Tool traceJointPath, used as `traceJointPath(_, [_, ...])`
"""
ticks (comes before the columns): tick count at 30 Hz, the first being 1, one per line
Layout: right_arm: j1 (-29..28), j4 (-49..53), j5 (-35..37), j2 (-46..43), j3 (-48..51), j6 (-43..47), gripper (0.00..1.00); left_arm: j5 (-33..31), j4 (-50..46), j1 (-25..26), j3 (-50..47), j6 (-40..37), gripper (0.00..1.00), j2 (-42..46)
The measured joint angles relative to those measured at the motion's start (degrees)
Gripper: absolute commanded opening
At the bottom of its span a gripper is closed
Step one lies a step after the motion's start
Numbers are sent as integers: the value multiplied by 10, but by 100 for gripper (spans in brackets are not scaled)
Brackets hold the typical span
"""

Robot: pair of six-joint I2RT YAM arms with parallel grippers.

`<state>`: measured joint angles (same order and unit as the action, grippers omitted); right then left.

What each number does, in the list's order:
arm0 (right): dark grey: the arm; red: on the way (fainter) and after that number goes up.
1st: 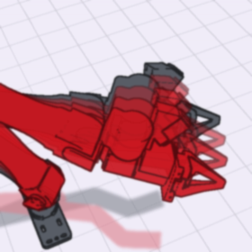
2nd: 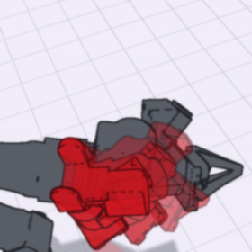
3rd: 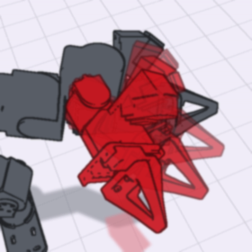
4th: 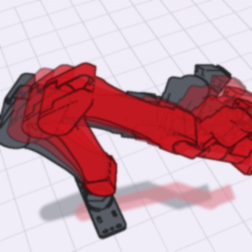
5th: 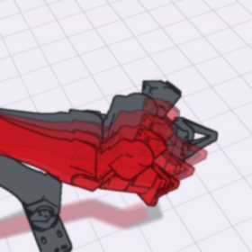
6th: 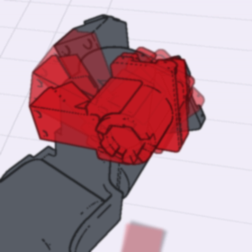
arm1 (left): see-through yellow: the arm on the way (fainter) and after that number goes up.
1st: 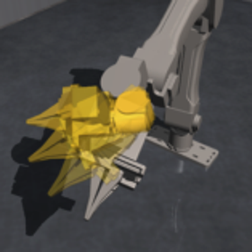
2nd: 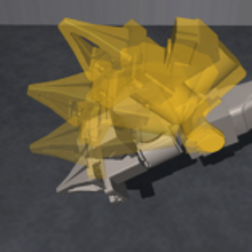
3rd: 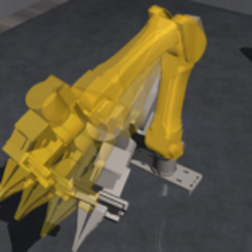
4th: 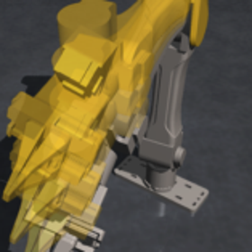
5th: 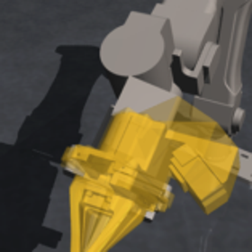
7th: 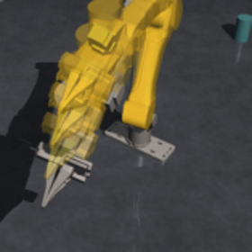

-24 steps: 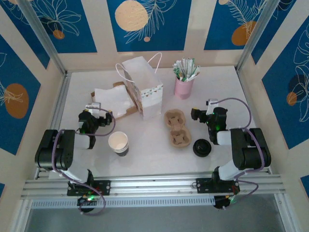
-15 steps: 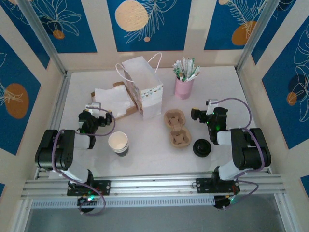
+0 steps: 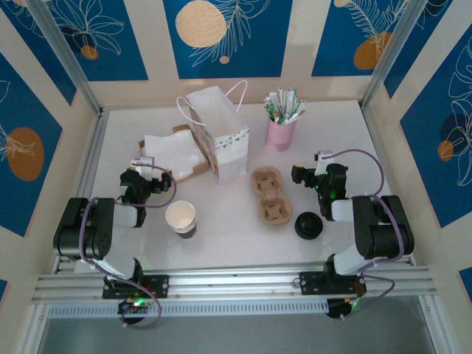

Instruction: Pack the takeout coffee

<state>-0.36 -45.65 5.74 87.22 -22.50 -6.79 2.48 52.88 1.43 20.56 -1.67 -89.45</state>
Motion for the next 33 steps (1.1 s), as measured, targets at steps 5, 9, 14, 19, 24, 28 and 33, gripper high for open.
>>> traceJointPath(5, [0, 0, 0, 0, 0, 0, 99, 0, 0, 0, 0, 0, 100, 0])
traceJointPath(9, [0, 0, 0, 0, 0, 2, 99, -6, -2, 0, -4, 0, 100, 19])
traceJointPath(14, [-8, 21, 3, -19, 0, 10, 99, -42, -21, 0, -12, 6, 100, 82])
traceJointPath(19, [-12, 57, 10, -89, 0, 13, 99, -63, -89, 0, -7, 11, 100, 158])
traceJointPath(24, [-12, 118, 19, -179, -4, 12, 99, -87, -191, 1, 22, 11, 100, 261])
traceJointPath(28, [-15, 189, 19, -240, -40, -1, 99, -94, -260, 2, 50, 20, 100, 337])
traceJointPath(33, [-27, 301, 11, -311, -110, -52, 99, -93, -386, 2, 110, 66, 100, 425])
